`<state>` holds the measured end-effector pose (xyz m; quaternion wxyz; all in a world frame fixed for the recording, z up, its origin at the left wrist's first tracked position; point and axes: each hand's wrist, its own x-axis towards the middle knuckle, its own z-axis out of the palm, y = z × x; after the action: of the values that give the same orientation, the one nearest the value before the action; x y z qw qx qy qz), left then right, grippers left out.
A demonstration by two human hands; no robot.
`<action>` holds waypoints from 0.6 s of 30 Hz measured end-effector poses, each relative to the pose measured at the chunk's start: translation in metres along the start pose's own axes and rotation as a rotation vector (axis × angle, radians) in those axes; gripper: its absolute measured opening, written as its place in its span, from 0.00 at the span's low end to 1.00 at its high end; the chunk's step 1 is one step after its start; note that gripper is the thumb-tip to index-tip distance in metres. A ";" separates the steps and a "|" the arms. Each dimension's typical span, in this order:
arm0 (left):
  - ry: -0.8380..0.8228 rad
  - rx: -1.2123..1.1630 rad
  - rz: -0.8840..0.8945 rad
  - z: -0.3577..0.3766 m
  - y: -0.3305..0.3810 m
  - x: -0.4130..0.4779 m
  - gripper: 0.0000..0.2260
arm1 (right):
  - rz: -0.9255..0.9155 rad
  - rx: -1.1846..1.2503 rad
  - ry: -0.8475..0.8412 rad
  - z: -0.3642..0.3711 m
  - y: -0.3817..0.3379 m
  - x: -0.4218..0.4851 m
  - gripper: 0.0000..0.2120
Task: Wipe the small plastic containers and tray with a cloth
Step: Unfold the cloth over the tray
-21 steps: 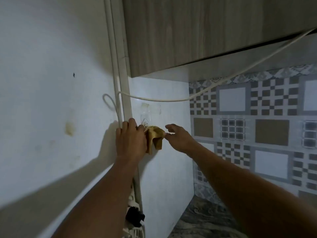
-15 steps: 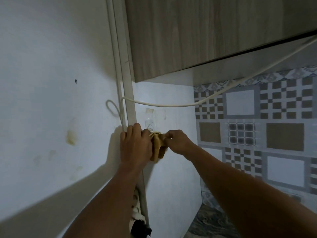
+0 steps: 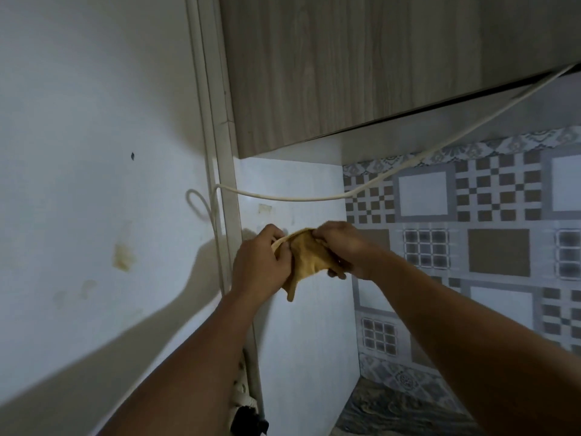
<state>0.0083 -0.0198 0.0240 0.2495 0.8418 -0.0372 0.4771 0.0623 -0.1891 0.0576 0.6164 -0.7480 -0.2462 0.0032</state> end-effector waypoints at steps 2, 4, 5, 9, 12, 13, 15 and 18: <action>-0.249 -0.173 -0.213 0.007 0.005 -0.008 0.01 | 0.138 -0.006 -0.047 -0.022 0.023 -0.013 0.13; -0.544 -0.262 -0.394 0.013 0.011 -0.020 0.02 | 0.257 0.046 -0.126 -0.045 0.046 -0.029 0.18; -0.672 -0.300 -0.475 0.015 0.014 -0.027 0.02 | 0.309 0.062 -0.174 -0.054 0.056 -0.039 0.20; -0.910 -0.433 -0.678 0.037 0.036 -0.064 0.05 | 0.465 0.053 -0.298 -0.091 0.095 -0.094 0.19; -1.100 -0.581 -0.804 0.057 0.060 -0.094 0.08 | 0.491 0.059 -0.235 -0.119 0.121 -0.130 0.19; -1.180 -0.591 -0.811 0.065 0.072 -0.105 0.13 | 0.492 0.023 -0.189 -0.128 0.124 -0.145 0.20; -1.290 -0.573 -0.767 0.079 0.090 -0.123 0.19 | 0.481 -0.074 -0.147 -0.140 0.127 -0.167 0.24; -1.355 -0.552 -0.694 0.101 0.117 -0.148 0.17 | 0.496 -0.111 -0.081 -0.159 0.124 -0.205 0.20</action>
<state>-0.0275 -0.1941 -0.0951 0.5054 0.8197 -0.0335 -0.2674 -0.0241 -0.4264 -0.0799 0.5443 -0.8175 -0.0796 0.1705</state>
